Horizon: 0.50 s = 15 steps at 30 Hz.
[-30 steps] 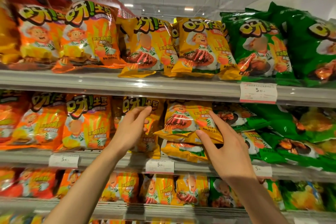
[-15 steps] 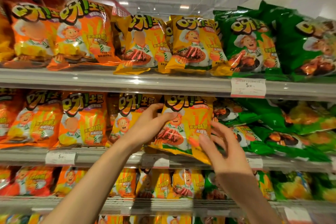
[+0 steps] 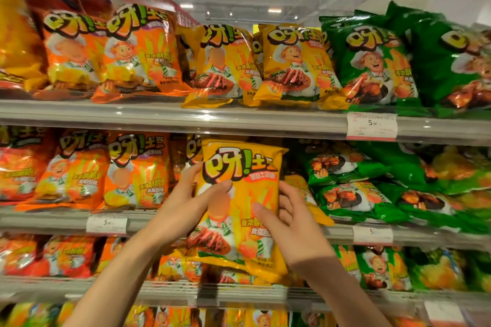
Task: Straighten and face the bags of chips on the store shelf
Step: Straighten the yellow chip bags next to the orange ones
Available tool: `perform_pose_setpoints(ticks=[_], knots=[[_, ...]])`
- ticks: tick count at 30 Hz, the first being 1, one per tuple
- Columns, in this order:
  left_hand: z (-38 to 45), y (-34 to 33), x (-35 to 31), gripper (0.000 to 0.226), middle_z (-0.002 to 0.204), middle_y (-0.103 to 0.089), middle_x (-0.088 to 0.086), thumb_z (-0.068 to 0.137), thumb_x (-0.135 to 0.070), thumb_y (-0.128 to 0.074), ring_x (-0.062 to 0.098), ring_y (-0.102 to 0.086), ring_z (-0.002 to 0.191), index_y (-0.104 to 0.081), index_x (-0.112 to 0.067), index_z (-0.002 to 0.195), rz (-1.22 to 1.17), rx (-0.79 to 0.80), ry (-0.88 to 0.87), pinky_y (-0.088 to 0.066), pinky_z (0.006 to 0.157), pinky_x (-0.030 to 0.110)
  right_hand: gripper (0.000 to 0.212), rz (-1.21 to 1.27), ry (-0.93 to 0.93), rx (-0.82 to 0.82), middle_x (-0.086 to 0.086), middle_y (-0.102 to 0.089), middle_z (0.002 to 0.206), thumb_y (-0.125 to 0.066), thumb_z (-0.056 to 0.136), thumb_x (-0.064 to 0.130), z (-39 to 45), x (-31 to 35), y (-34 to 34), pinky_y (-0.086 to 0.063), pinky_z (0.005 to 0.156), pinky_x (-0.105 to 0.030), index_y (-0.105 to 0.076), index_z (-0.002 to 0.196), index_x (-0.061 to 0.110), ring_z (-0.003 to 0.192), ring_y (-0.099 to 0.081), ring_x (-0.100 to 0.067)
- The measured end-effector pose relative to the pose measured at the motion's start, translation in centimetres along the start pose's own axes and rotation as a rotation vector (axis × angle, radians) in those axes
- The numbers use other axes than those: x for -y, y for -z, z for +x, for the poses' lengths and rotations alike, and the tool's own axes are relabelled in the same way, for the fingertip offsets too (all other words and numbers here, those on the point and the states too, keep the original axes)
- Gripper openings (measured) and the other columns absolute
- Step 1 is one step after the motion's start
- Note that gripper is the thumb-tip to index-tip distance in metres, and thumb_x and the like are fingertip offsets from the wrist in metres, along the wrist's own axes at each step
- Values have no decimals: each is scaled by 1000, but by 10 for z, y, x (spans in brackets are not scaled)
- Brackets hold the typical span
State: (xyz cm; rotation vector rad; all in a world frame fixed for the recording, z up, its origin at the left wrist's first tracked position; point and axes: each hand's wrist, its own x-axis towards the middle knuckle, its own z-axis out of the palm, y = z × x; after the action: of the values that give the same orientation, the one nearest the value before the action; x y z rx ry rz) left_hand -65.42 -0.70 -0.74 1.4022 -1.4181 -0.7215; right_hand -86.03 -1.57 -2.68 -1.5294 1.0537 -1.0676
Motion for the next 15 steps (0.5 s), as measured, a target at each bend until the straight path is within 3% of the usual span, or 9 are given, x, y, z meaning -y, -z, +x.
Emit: perform_pose_setpoints(ticks=[2, 4, 6, 9, 12, 15], knots=[[-5, 12, 6, 60, 121, -58, -29, 78, -54, -67, -7, -56, 116, -43, -46, 132, -33, -59, -2, -41, 85, 11, 78, -107, 3, 59, 14, -50, 141, -68, 81, 61, 2, 6, -10, -45, 109, -39, -33, 147, 41, 128, -50, -6], [-11, 22, 6, 47, 108, -54, -35, 85, -41, -68, -25, -54, 95, -44, -45, 125, -43, -122, 7, -42, 71, 1, 71, -230, 55, 36, 18, -50, 139, -61, 86, 63, 5, 13, -12, -44, 110, -38, -34, 147, 40, 126, -50, -2], [-13, 31, 10, 59, 109, -51, -36, 85, -40, -67, -21, -55, 92, -42, -36, 138, -43, -161, -5, -43, 74, 6, 62, -427, 149, -72, 15, -53, 138, -54, 92, 61, 13, 22, -7, -45, 108, -38, -40, 146, 34, 125, -52, -5], [-12, 41, 14, 72, 105, -41, -40, 88, -39, -67, -4, -42, 109, -32, -32, 150, -22, -212, 0, -32, 92, 21, 54, -786, 211, -214, -2, -57, 137, -49, 98, 54, 45, 32, 3, -45, 104, -38, -54, 139, 20, 125, -54, -21], [-10, 45, 14, 75, 126, -47, -27, 90, -39, -67, -2, -36, 115, -28, -29, 153, -25, -227, -3, -29, 95, 25, 65, -1041, 47, -154, -18, -54, 138, -43, 98, 58, 94, 28, 6, -44, 102, -43, -50, 138, 6, 124, -51, -36], [-7, 48, 18, 81, 136, -39, -18, 89, -41, -69, 1, -33, 120, -25, -28, 155, 7, -213, -19, -29, 98, 26, 93, -1120, -223, -77, -25, -33, 154, -43, 91, 70, 128, 15, 6, -35, 112, -50, -23, 154, 4, 139, -34, -45]])
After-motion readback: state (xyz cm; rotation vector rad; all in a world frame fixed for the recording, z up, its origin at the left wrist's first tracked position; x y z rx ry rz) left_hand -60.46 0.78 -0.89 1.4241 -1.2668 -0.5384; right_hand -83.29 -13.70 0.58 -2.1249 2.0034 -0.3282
